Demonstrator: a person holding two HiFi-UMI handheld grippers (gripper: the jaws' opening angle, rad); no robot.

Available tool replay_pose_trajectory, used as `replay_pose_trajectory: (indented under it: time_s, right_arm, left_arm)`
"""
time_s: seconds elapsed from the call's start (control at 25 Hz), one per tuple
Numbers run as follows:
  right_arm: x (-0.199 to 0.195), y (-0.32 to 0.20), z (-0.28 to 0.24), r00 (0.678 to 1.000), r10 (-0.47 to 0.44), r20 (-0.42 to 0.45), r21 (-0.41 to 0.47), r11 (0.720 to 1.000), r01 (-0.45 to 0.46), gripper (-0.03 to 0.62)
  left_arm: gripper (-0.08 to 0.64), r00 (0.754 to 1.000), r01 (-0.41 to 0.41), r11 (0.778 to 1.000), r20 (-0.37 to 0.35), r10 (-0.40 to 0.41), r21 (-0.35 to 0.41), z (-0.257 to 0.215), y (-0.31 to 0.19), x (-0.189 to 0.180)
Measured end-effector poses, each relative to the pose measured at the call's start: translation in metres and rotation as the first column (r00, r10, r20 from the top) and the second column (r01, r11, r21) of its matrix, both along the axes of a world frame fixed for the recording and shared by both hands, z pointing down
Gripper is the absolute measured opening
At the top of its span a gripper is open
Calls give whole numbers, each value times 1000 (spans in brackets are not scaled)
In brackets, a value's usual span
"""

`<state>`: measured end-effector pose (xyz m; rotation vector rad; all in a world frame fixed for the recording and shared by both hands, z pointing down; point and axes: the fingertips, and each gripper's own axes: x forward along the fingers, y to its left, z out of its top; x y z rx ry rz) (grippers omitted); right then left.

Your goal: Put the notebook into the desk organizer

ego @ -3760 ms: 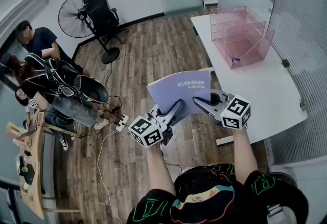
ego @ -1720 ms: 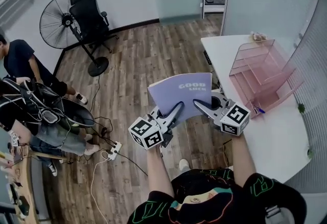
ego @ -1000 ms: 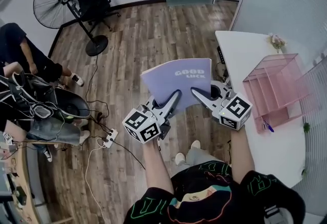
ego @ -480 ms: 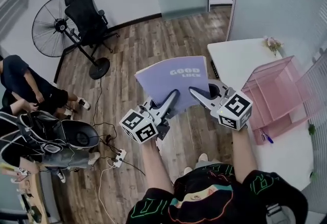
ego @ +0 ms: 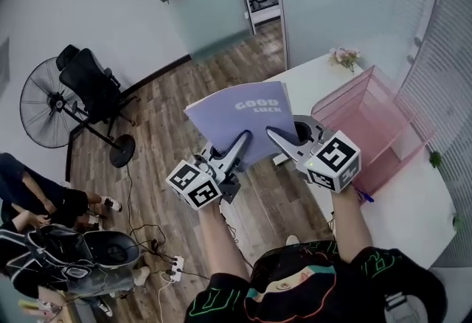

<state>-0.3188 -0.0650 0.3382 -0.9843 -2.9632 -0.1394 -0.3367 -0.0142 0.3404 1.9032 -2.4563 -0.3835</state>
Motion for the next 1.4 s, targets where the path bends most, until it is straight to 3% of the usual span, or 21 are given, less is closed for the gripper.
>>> replay_pose_trajectory:
  time_s: [0.32, 0.68, 0.76, 0.84, 1.16, 1.24, 1.4]
  right_arm:
    - [18, -75, -24, 971, 241, 7, -49, 970, -240, 57]
    - [23, -134, -31, 887, 461, 22, -89, 885, -458, 57]
    - [21, -155, -27, 856, 516, 22, -97, 854, -512, 57]
    - [25, -169, -25, 812, 583, 17, -112, 808, -578, 57]
    - [46, -192, -11, 590, 807, -17, -179, 578, -796, 57]
    - [52, -203, -11, 539, 842, -21, -176, 528, -831, 57]
    - [68, -220, -17, 463, 884, -65, -184, 446, -876, 55]
  left_arm:
    - [49, 978, -205, 979, 46, 205, -11, -25, -80, 6]
    - [50, 892, -446, 894, 51, 448, -48, -33, -148, 0]
    - [49, 860, -506, 861, 51, 509, -54, -30, -171, -3]
    - [49, 811, -579, 813, 50, 582, -68, -29, -189, -2]
    - [51, 601, -788, 599, 33, 798, -144, -17, -225, 12]
    - [54, 567, -812, 565, 34, 823, -147, -17, -239, 17]
    - [63, 526, -836, 525, 41, 850, -159, -22, -260, 31]
